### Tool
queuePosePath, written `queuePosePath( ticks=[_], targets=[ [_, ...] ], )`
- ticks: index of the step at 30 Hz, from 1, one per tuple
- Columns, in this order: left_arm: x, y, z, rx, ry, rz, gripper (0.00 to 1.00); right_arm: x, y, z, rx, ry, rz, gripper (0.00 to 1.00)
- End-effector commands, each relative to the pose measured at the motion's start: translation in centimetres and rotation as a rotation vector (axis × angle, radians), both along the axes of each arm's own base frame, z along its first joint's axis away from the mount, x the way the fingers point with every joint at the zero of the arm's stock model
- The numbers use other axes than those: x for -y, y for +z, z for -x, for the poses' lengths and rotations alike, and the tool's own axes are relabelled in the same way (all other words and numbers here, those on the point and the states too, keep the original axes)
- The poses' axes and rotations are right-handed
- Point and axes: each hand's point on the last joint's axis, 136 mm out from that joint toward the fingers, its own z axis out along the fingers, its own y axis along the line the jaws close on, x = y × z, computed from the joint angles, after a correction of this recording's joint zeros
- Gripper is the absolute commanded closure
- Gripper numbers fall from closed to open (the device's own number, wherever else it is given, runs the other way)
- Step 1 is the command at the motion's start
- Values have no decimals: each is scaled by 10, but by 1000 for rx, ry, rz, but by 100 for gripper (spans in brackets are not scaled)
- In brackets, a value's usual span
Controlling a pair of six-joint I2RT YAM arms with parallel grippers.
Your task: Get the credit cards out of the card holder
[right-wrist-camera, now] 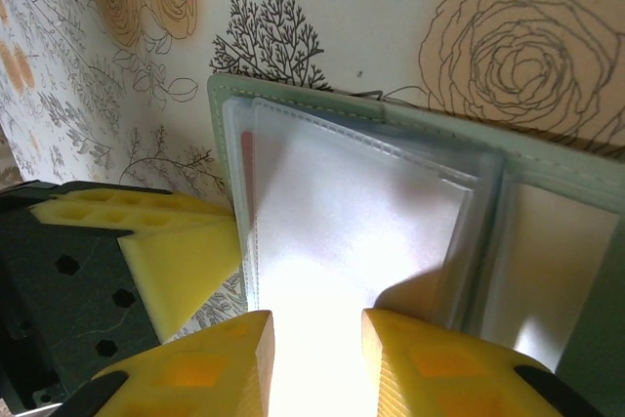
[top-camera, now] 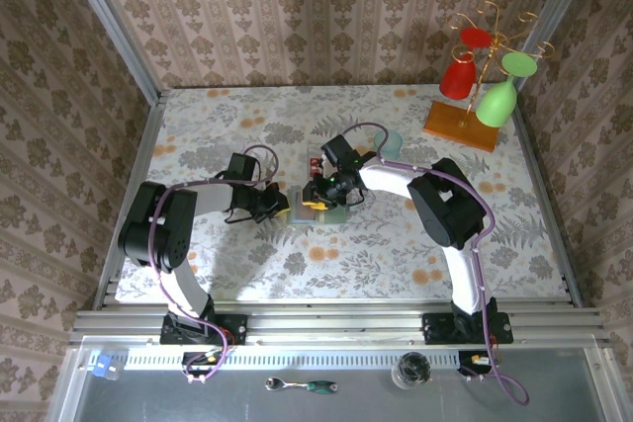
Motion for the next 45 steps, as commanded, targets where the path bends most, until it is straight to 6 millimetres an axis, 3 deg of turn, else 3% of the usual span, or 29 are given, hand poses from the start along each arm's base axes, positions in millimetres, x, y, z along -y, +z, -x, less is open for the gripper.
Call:
queuePosePath(
  ticks=[1, 37, 45],
  targets=[
    [-7, -11, 2, -34, -2, -35, 98, 12, 0, 8, 3, 1, 62, 70],
    [-9, -7, 0, -28, 1, -35, 98, 32, -1, 10, 10, -39, 73, 74],
    [-7, 15, -5, 15, 13, -10, 91, 31, -4, 10, 3, -42, 63, 74]
  ],
)
